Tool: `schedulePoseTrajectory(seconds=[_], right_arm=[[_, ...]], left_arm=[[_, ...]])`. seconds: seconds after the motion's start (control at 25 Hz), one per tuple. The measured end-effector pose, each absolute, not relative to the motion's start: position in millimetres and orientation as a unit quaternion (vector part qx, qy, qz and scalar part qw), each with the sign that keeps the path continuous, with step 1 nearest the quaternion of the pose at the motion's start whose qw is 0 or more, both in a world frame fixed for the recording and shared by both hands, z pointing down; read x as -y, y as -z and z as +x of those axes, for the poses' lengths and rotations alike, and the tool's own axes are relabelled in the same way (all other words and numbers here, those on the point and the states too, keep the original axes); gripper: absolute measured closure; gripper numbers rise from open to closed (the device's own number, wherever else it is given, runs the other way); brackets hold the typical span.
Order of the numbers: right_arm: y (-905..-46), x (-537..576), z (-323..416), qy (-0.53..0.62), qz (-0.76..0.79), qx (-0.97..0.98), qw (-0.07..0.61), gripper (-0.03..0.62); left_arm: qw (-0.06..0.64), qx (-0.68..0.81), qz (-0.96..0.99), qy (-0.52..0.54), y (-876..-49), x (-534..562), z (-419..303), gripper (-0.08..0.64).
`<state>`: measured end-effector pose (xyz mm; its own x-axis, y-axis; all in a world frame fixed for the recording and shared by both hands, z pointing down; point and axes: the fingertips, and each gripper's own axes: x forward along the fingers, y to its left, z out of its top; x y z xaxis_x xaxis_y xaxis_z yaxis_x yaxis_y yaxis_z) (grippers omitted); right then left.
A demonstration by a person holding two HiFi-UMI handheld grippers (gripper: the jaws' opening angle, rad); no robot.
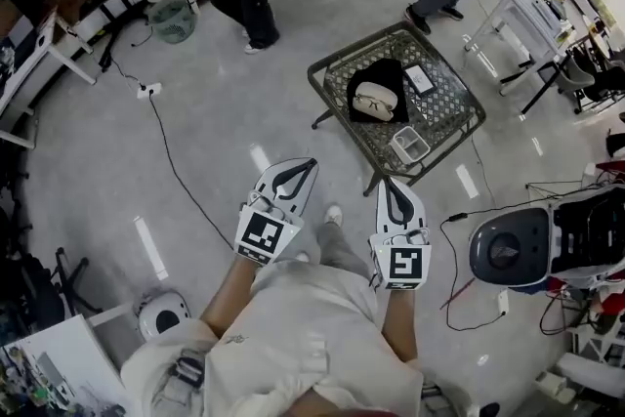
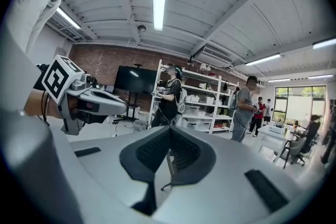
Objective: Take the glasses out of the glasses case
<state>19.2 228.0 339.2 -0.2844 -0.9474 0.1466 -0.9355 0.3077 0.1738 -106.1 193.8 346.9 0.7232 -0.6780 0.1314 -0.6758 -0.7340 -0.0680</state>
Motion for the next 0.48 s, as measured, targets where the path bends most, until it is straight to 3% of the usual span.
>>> schedulePoseTrajectory(seconds=[0.48], right_arm=[[-333, -109, 80, 0.019, 0.544, 0.833, 0.101, 0.586]], left_arm=[[0.006, -0.421, -0.903, 0.087, -329, -89, -57, 0.548]])
